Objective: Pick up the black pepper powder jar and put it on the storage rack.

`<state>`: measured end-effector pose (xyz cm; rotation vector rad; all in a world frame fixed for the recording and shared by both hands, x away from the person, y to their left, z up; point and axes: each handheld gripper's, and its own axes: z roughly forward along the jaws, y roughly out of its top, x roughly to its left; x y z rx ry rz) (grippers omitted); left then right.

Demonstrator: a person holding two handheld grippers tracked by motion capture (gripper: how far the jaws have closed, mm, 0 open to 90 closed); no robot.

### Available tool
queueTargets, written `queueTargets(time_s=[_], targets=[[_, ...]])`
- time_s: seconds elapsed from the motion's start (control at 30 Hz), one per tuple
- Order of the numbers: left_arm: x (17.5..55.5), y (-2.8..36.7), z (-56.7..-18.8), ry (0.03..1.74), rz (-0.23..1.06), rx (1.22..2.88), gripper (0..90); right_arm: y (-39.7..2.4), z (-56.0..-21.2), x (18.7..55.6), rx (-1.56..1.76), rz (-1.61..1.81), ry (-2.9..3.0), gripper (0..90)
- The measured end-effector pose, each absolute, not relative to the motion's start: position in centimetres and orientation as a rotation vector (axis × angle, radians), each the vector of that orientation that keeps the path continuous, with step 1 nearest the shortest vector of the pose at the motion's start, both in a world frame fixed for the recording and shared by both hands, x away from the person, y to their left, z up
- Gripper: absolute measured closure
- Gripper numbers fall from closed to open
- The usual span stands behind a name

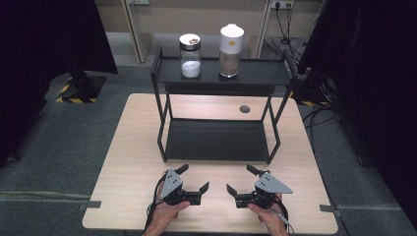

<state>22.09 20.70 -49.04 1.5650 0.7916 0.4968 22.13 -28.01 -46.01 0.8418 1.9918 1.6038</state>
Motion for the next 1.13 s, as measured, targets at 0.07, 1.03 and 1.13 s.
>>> queueTargets(time_s=[0.07,1.03,1.13], targets=[[22.10,20.71,-49.03,0.792,0.497,1.565,1.0,-28.00,-46.01,22.14,0.841,1.603,1.993,0.3],[22.09,20.69,-49.03,0.792,0.499,1.565,1.0,-28.09,-45.98,22.09,0.840,1.603,1.985,0.3],[22.09,20.70,-49.02,0.792,0.501,1.565,1.0,-28.12,-45.97,22.08,0.841,1.604,1.983,0.3]])
